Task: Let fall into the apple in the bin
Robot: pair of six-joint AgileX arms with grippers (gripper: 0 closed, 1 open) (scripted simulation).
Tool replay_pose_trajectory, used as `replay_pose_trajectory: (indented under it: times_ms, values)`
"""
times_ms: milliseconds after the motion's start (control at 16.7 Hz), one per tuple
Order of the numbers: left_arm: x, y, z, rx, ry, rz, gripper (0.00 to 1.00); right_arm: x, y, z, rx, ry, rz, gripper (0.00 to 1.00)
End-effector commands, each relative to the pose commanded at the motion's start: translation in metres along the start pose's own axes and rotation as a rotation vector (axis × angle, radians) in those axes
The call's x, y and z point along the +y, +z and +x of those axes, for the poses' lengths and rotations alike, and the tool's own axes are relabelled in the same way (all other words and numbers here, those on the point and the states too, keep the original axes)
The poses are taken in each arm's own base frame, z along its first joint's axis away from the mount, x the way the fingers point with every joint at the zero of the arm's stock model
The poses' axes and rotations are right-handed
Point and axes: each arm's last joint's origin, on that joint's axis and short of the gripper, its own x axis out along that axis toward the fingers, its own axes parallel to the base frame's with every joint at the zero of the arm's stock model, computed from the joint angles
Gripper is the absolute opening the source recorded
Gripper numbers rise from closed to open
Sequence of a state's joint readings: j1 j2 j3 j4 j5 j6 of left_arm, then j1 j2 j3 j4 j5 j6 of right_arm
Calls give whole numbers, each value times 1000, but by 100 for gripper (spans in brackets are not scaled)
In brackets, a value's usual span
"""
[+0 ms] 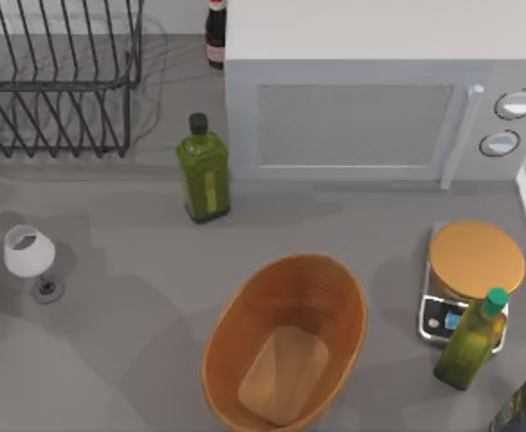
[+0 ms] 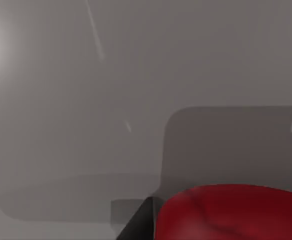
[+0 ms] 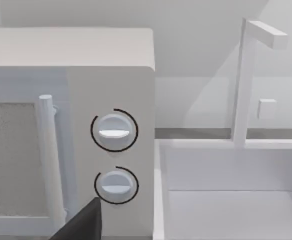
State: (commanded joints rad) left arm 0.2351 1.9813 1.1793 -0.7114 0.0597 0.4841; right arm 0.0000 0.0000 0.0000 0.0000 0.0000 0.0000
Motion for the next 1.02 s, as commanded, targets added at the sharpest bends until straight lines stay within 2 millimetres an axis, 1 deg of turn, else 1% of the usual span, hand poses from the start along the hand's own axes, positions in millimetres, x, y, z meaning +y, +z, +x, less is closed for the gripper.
replay_pose_trajectory:
  times_ms: [300,360,420,540,660,840,960,1020]
  values:
    - [0,0,0,0,0,0,0,0,0,0,0,0,0,100]
    - [3,0,-5,-7,22,4,0,0,0,0,0,0,0,100]
    - [3,1,-5,-9,24,3,0,0,0,0,0,0,0,100]
    - [9,8,-12,-39,57,-7,0,0,0,0,0,0,0,100]
    - [17,22,-30,-92,108,-16,0,0,0,0,0,0,0,100]
    - [22,41,-70,-149,163,-22,0,0,0,0,0,0,0,100]
    - [21,46,-98,-157,169,-20,0,0,0,0,0,0,0,100]
    - [18,46,-110,-152,162,-18,0,0,0,0,0,0,0,100]
